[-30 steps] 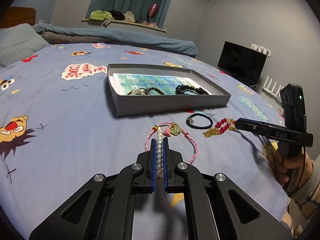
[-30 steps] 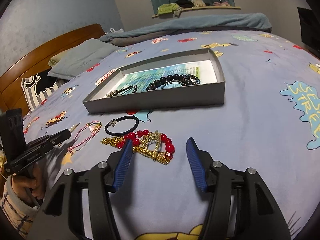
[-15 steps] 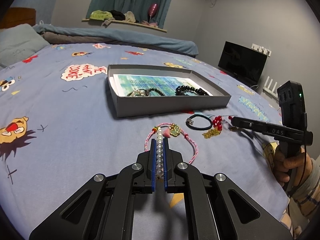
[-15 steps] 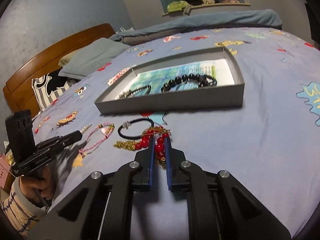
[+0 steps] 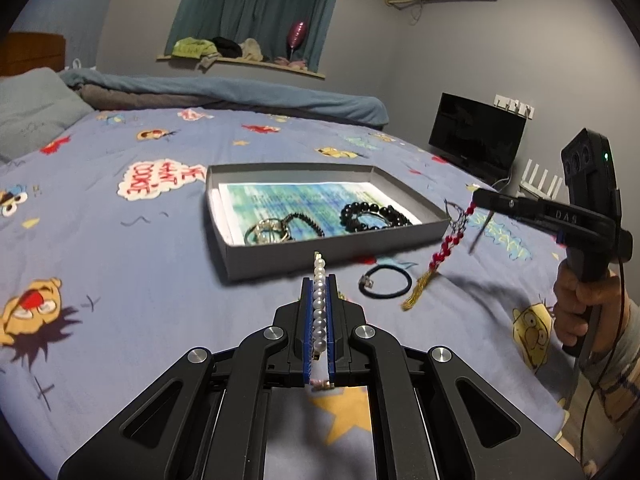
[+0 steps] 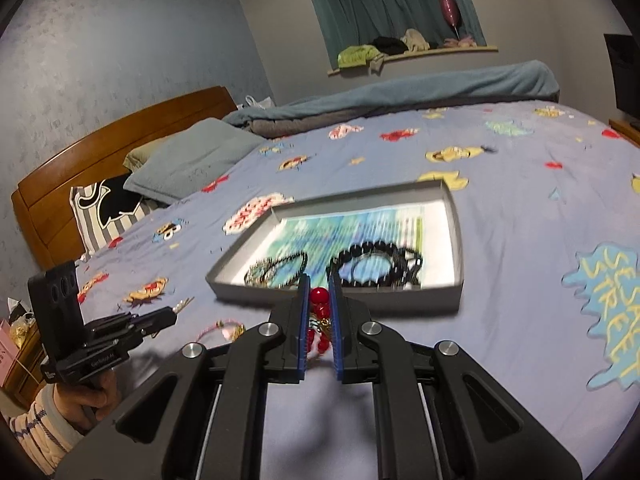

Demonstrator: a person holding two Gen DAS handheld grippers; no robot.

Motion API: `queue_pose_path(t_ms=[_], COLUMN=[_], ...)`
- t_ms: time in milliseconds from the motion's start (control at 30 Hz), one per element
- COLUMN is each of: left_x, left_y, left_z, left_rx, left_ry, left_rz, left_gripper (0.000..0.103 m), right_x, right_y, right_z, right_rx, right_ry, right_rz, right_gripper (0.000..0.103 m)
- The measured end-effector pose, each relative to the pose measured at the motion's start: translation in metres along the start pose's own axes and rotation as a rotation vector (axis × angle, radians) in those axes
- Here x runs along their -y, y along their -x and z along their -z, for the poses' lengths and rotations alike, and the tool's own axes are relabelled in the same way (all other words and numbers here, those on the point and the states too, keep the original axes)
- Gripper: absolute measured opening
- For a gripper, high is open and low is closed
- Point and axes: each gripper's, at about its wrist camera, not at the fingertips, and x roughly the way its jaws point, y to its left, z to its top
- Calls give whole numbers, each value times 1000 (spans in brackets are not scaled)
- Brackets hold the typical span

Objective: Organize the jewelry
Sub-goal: 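Carry the pearl clip and red-bead charm into the gray box, open both tools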

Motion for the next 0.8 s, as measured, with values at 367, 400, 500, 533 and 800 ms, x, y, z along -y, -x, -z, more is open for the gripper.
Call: queue_pose_path(t_ms=[367, 400, 500, 533, 800], left_x=[6, 7, 9, 10, 9], left_y=[-16, -18, -25, -26, -28], left_z=[-34, -39, -49, -51, -57], left_rx=[6, 8, 7, 8, 10], left_ry=[-50, -58, -66, -67, -62], left_rz=[-19, -22, -20, -18, -17], left_gripper=[6, 6, 6, 6, 6], right_x=[8, 8, 7, 7, 3], right_y=[-2, -1, 1, 2, 11], right_z=[-37, -41, -51, -53, -60], right_rx=[62, 68, 84, 89, 106], right_ry=[5, 5, 7, 7, 14], right_rz=[-15, -19, -30, -34, -44], right_gripper=[9, 9, 9, 9, 9])
